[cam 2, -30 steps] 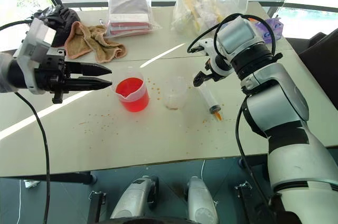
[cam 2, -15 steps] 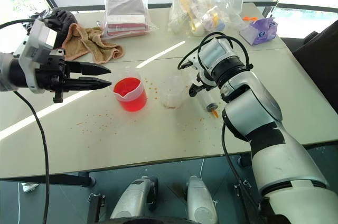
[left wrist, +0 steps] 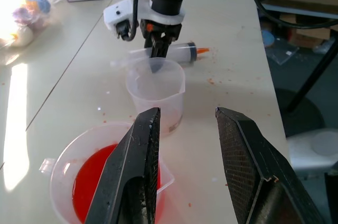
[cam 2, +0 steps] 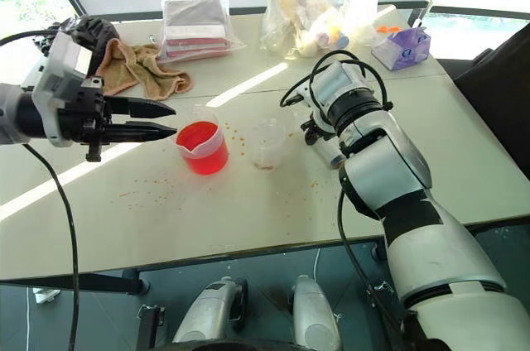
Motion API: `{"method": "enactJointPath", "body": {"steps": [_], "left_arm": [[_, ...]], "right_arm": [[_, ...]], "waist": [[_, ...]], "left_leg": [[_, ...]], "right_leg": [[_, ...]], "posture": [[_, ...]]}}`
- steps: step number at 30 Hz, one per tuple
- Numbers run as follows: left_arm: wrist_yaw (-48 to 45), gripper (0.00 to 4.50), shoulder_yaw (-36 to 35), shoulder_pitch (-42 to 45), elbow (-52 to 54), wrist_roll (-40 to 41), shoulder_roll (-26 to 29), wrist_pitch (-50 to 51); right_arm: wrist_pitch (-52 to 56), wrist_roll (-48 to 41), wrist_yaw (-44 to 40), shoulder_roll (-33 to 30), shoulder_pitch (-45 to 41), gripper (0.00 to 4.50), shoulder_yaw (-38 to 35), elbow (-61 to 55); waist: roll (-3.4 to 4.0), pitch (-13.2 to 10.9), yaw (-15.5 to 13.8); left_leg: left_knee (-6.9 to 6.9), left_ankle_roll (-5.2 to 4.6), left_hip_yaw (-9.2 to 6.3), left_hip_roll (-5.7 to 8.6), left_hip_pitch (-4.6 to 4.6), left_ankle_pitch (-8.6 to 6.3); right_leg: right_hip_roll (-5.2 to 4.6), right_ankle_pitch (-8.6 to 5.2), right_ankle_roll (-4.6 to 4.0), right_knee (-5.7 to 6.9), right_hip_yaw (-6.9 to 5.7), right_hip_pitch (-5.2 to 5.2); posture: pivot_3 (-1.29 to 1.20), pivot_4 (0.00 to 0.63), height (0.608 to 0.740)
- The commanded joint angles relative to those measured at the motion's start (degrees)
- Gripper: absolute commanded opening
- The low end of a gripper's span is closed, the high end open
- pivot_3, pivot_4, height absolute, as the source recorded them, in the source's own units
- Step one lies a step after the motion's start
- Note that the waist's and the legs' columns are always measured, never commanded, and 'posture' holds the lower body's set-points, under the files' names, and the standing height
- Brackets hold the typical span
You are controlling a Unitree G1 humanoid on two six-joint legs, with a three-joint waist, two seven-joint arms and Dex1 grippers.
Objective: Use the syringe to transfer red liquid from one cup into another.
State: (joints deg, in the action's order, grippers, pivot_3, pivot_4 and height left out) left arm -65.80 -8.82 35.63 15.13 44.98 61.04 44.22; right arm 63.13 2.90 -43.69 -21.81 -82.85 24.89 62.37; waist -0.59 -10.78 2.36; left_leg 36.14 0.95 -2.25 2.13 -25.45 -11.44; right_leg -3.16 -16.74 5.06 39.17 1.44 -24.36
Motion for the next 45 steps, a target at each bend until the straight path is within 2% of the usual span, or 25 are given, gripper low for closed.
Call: {"method": "enactJointPath", "body": {"steps": [1, 6, 10, 12, 14, 20, 28, 38, 45], "left_arm": [[0.71, 1.73, -2.72, 1.68, -1.31, -0.45, 0.58, -0.59], [-1.15, 1.73, -1.43, 6.01, -4.99, -1.46, 1.31, -0.66], [-2.46, 1.73, 0.37, 13.41, -10.95, -2.59, 1.19, 0.28], [-3.4, 1.73, 1.2, 15.6, -12.88, -3.54, 1.42, 0.34], [-4.28, 1.73, 1.61, 16.87, -14.29, -4.15, 1.74, 0.64], [-5.77, 1.73, 0.55, 18.78, -15.05, -3.63, 4.43, 4.39], [-6.36, 1.73, -1.45, 19.61, -14.05, -1.14, 7.76, 9.87], [-3.37, 1.73, -2.49, 18.9, -11.43, 1.78, 6.04, 13.43], [-1.92, 1.73, -1.66, 16.64, -11.48, 0.62, 3.97, 12.03]], "right_arm": [[-13.16, -0.43, 10.74, -3.77, -0.05, 1.39, -9.96, -11.31], [-22.44, -5.69, 20.0, -1.4, 4.8, 1.39, -23.27, -28.27], [-26.82, -16.78, 17.27, 6.11, 6.62, 1.39, -32.23, -40.92], [-29.2, -22.57, 13.11, 10.22, 9.1, 1.39, -32.97, -48.82], [-26.48, -29.19, 12.21, 14.59, 11.05, 1.39, -34.83, -53.67], [-30.1, -34.27, 6.07, 20.91, 20.04, 1.39, -29.63, -59.79], [-37.67, -30.23, 5.92, 26.23, 28.63, 1.39, -21.93, -58.02], [-52.74, -20.69, 4.68, 27.19, 32.74, 1.39, -15.52, -48.83], [-55.1, -18.5, 4.02, 27.12, 35.33, 1.39, -13.47, -48.76]], "waist": [[0.01, -0.01, 0.11], [-0.02, -0.01, 0.37], [-0.01, -0.01, 0.47], [0.0, -0.02, 0.37], [-0.01, -0.01, 0.27], [-0.16, 0.07, -0.01], [-0.16, 0.06, 0.34], [-0.19, 0.05, 0.2], [-0.2, 0.05, 0.22]], "left_leg": [[0.01, 0.0, 0.04, 0.01, -0.01, 0.0], [-0.06, 0.0, 0.15, -0.1, 0.04, 0.0], [-0.03, 0.0, 0.2, -0.17, 0.05, 0.0], [-0.04, 0.0, 0.2, -0.19, 0.05, 0.0], [-0.04, -0.01, 0.2, -0.2, 0.05, 0.0], [0.12, -0.01, 0.16, -0.19, 0.05, 0.0], [0.08, -0.01, 0.16, -0.23, 0.07, 0.0], [0.11, 0.02, 0.16, -0.24, 0.08, 0.02], [0.1, 0.04, 0.16, -0.24, 0.1, 0.03]], "right_leg": [[-0.03, 0.0, 0.0, -0.01, 0.01, -0.01], [-0.01, 0.0, 0.0, 0.0, 0.07, -0.03], [0.19, 0.0, 0.01, 0.06, 0.12, -0.04], [0.22, 0.0, 0.01, 0.07, 0.12, -0.04], [0.23, 0.0, 0.01, 0.05, 0.12, -0.04], [0.22, 0.02, 0.04, 0.06, 0.1, 0.08], [0.27, 0.04, 0.06, 0.09, 0.11, 0.01], [0.28, 0.04, 0.06, 0.11, 0.12, 0.02], [0.29, 0.04, 0.06, 0.13, 0.13, 0.02]], "posture": [[0.0, 0.15, 0.736], [0.0, 0.15, 0.736], [0.0, 0.15, 0.736], [0.0, 0.15, 0.736], [0.0, 0.15, 0.736], [0.0, 0.15, 0.736], [0.0, 0.15, 0.736], [0.0, 0.15, 0.736], [0.0, 0.15, 0.736]]}}
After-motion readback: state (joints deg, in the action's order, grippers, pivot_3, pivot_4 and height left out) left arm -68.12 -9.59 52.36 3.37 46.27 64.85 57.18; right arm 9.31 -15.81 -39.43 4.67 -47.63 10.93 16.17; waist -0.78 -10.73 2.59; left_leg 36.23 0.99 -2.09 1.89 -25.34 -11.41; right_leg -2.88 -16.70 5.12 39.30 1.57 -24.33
